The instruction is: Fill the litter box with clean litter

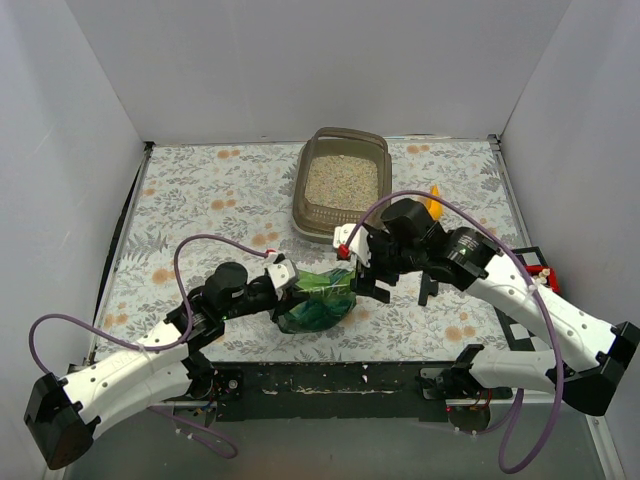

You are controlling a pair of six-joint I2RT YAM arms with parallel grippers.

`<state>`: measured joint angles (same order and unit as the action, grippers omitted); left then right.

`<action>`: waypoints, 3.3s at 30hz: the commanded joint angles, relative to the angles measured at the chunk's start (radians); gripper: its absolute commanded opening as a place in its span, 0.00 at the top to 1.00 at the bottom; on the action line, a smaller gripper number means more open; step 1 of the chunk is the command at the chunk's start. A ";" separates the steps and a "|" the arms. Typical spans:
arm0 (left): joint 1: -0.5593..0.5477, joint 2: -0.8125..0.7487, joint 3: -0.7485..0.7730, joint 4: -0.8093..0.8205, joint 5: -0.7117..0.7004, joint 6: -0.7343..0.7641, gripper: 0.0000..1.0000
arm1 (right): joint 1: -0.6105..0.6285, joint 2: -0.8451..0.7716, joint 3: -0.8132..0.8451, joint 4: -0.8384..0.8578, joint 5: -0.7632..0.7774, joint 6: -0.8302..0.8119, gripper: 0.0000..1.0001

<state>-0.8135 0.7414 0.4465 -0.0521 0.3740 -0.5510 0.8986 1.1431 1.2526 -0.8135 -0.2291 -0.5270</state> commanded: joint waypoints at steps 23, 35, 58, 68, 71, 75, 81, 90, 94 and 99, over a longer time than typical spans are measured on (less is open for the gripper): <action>0.004 -0.056 -0.040 0.034 -0.047 -0.036 1.00 | -0.001 0.024 -0.194 0.217 -0.027 -0.169 0.15; 0.005 -0.074 -0.043 0.038 -0.064 -0.033 1.00 | -0.013 0.106 -0.268 0.195 -0.193 -0.146 0.47; 0.148 0.207 0.158 -0.005 0.051 0.266 1.00 | -0.029 -0.048 -0.171 -0.039 -0.107 0.145 0.99; 0.145 0.157 0.211 -0.163 0.356 0.191 0.54 | -0.029 -0.109 -0.311 0.048 -0.092 0.168 0.99; 0.146 0.170 0.267 -0.187 0.374 0.157 0.53 | -0.029 -0.092 -0.285 0.048 -0.066 0.179 0.99; 0.145 0.121 0.301 -0.154 0.352 0.152 0.52 | -0.029 -0.106 -0.275 0.073 -0.090 0.186 0.99; 0.146 0.180 0.327 -0.115 0.416 0.183 0.48 | -0.029 -0.108 -0.282 0.079 -0.082 0.196 0.99; 0.142 0.357 0.324 -0.045 0.468 0.195 0.47 | -0.029 -0.131 -0.305 0.091 -0.087 0.225 0.99; 0.137 0.384 0.293 -0.025 0.471 0.192 0.55 | -0.029 -0.134 -0.308 0.091 -0.081 0.229 0.99; 0.117 0.389 0.248 0.008 0.425 0.192 1.00 | -0.029 -0.137 -0.292 0.112 -0.046 0.263 0.99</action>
<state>-0.6800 1.1404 0.7296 -0.0864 0.8097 -0.3679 0.8707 1.0348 0.9386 -0.7406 -0.2840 -0.3119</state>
